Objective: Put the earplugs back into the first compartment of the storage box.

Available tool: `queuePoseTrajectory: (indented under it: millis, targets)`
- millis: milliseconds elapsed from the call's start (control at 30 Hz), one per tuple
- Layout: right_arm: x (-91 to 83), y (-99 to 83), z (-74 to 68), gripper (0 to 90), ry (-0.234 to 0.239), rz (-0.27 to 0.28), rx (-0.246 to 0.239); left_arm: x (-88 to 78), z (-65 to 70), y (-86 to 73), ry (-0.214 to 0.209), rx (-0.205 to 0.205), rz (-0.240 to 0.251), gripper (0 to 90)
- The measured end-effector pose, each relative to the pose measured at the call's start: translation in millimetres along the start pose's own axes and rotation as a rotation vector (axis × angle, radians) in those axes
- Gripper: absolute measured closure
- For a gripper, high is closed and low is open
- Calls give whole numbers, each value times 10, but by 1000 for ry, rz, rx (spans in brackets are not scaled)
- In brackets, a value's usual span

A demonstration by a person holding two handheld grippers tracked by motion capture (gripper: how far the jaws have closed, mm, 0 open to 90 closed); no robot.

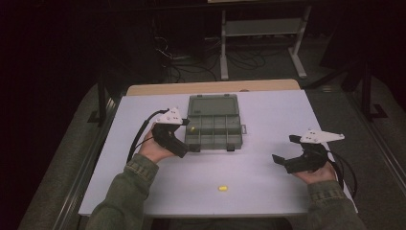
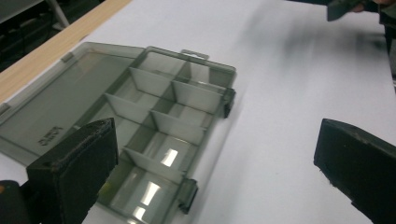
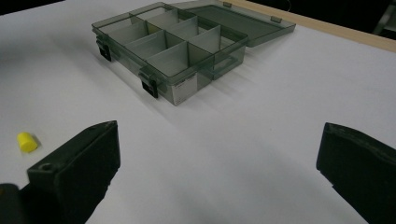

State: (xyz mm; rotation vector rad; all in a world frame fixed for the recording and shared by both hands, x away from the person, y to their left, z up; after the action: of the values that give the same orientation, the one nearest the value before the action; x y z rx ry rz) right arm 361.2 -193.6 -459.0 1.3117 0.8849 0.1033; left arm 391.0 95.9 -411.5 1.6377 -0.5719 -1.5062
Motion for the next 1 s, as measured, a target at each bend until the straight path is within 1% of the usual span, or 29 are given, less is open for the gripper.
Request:
queuePoseTrajectory:
  millis: [67,300,400,433,467,567,633,667,700,733,833,867,900,967,1000]
  targets:
    - [0,-1,-2,0,-1,-2,0,32,44,-13,-8,14,-14,0]
    - [1,-3,-2,0,-1,-3,0,194,199,-47,-64,31,-45,0]
    - [2,-3,-2,0,0,-3,0,284,291,-62,-89,54,-71,0]
    - [2,-3,-2,0,1,-2,0,307,319,-61,-96,55,-72,0]
    - [2,-3,-2,0,1,-2,0,307,319,-61,-96,55,-72,0]
    - [2,-4,-4,0,0,-4,-1,380,401,-80,-116,69,-85,0]
    - [2,-4,-7,0,1,-5,-1,419,452,-99,-132,67,-88,0]
    - [3,-4,-7,0,1,-5,-1,419,452,-99,-132,67,-88,0]
    - [4,-4,-7,0,1,-5,-1,462,496,-115,-143,73,-96,0]
    - [5,-5,-7,0,2,-6,-2,485,514,-122,-144,76,-103,0]
    - [11,-10,-7,0,2,-9,-5,529,545,-132,-152,79,-108,0]
    - [14,-9,-9,0,3,-9,-7,576,574,-148,-161,85,-120,0]
    - [14,-9,-9,0,3,-9,-7,576,574,-148,-161,85,-120,0]
    - [15,-10,-15,0,6,-9,-9,653,631,-174,-180,87,-135,0]
    - [15,-11,-16,0,7,-10,-9,653,631,-174,-180,87,-135,1]
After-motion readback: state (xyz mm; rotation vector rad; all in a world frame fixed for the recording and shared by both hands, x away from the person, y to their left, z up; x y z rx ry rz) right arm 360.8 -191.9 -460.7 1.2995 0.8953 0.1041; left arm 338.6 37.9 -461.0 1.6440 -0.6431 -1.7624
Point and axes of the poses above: each handheld gripper's, and its own axes: x roughly forward along the jaws, y roughly out of its top, z roughly to its right, the point moved 10 cm from there along x, roughly forward along the jaws, and after that the axes turned 7 degrees about -y, right-handed, at the moved point
